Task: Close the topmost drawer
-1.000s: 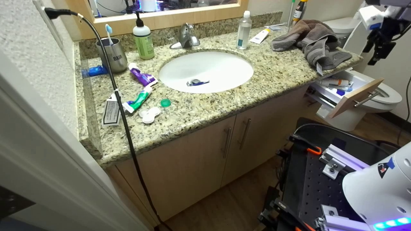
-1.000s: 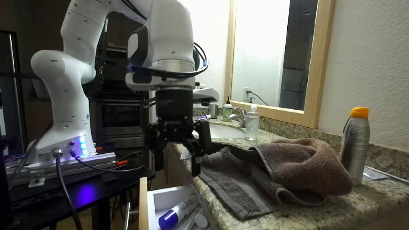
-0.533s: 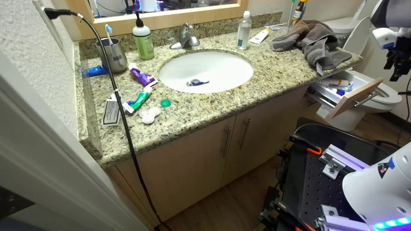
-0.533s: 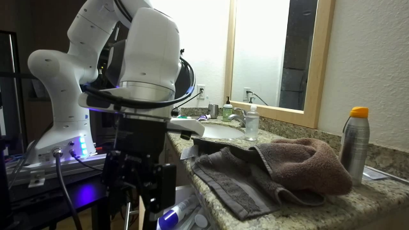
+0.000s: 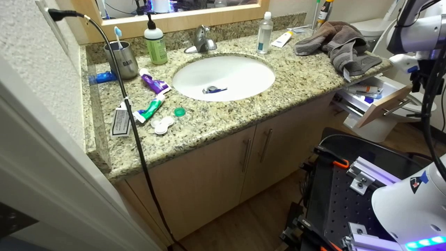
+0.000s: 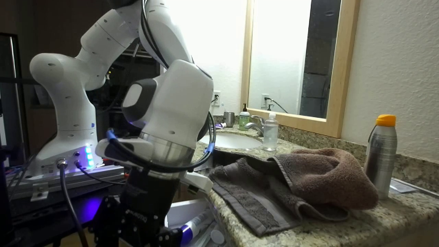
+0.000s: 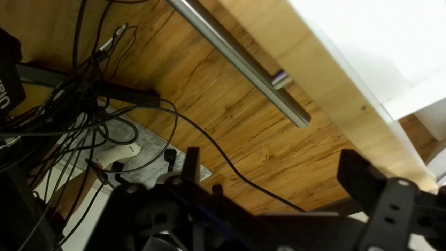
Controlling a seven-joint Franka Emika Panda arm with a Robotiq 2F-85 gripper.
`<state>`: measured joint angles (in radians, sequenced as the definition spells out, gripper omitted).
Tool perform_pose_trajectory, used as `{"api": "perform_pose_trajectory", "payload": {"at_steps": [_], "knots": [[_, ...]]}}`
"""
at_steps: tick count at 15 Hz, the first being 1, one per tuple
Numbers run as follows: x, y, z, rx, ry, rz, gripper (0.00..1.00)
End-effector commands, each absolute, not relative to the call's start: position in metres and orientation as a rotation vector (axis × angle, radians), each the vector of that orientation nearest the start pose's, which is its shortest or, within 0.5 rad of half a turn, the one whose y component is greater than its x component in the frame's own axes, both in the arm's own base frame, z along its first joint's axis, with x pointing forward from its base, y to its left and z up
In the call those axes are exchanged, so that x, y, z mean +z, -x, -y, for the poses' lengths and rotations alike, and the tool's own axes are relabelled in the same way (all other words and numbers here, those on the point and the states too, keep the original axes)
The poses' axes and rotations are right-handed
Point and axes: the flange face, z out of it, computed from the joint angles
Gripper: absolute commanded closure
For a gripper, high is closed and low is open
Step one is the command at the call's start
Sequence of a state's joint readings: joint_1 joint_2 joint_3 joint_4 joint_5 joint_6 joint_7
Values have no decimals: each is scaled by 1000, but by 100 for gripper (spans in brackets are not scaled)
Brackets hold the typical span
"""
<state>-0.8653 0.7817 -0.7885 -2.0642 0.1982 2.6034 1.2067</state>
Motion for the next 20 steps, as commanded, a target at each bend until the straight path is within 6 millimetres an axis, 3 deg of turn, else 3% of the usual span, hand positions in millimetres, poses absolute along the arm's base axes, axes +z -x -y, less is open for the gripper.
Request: {"api": "perform_pose_trajectory", "payload": {"at_steps": [1, 4, 6, 10, 13, 14, 16, 20], "knots": [[137, 50, 595, 291, 562, -3530, 0], [136, 31, 611, 306, 754, -3379, 0], [135, 25, 637, 229, 864, -3300, 0], [111, 9, 663, 120, 1078, -3116, 0], [89, 26, 673, 133, 1219, -2989, 0], [101, 38, 652, 193, 1120, -3082, 0], [90, 38, 662, 172, 1197, -3028, 0], [139, 76, 649, 71, 1068, -2956, 0]]}}
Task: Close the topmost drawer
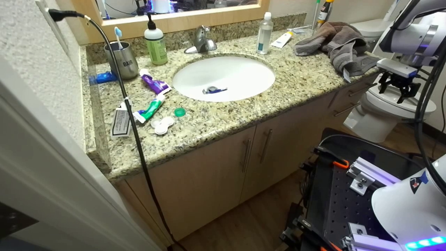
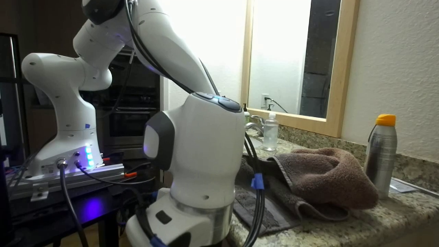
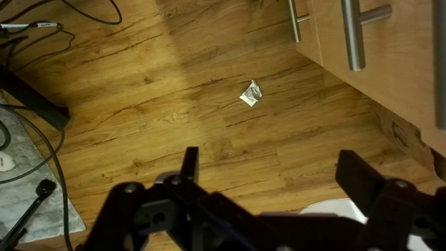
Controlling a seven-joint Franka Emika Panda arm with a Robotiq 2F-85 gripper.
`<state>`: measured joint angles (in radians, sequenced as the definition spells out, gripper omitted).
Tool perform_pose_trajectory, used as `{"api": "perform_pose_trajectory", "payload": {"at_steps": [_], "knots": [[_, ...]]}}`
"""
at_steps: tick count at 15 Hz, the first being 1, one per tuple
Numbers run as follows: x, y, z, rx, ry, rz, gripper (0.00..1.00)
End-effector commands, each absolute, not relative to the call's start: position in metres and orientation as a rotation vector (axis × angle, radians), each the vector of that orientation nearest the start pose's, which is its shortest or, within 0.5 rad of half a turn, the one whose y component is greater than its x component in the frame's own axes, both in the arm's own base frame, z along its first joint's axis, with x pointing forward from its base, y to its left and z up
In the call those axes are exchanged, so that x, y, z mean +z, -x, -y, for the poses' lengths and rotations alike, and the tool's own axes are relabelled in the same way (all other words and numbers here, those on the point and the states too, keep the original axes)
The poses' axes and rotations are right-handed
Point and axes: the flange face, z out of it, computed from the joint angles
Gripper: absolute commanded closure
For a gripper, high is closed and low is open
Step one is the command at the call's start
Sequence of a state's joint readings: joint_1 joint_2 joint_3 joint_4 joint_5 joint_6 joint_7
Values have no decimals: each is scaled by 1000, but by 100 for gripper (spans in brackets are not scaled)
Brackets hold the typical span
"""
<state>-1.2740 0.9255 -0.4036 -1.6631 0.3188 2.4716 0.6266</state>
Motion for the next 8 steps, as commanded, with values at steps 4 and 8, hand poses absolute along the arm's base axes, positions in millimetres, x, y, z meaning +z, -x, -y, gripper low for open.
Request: {"api": "perform_pose_trajectory", "payload": {"at_steps": [4, 8], "knots": [[196, 121, 616, -7, 993, -2898, 0], [258, 157, 565, -41, 749, -2851, 0]]}}
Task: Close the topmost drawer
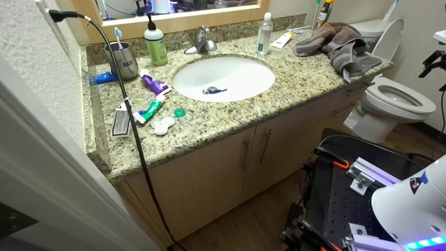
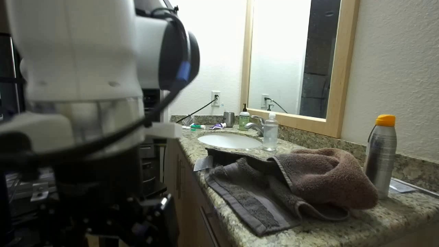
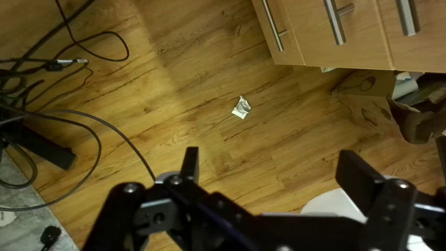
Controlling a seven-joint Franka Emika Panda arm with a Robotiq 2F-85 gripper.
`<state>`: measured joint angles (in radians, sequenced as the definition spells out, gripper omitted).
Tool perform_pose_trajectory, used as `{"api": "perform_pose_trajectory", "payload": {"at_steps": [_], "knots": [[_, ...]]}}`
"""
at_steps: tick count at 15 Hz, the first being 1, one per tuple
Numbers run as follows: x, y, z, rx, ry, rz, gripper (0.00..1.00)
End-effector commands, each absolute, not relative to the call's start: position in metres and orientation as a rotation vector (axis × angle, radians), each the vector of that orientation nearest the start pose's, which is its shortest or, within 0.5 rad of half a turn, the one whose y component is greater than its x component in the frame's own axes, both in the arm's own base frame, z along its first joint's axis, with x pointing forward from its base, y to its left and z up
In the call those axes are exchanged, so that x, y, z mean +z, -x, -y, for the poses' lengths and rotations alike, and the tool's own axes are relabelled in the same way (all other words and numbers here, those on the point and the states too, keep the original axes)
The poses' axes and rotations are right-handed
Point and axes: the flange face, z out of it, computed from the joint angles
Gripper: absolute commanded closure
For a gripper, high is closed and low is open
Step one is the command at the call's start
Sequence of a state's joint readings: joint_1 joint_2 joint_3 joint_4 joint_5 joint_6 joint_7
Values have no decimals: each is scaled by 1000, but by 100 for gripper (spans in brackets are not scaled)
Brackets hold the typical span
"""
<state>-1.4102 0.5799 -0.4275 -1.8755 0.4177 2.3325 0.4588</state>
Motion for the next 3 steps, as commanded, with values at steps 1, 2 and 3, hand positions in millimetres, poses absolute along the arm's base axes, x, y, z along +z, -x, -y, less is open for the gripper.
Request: {"api": "perform_pose_trajectory", "payload": {"at_steps": [1, 2, 3], "knots": [[270, 163, 550, -36, 691, -2831, 0], [280, 168, 533, -40, 652, -2825, 0], [263, 170, 572, -18, 739, -2875, 0]]}}
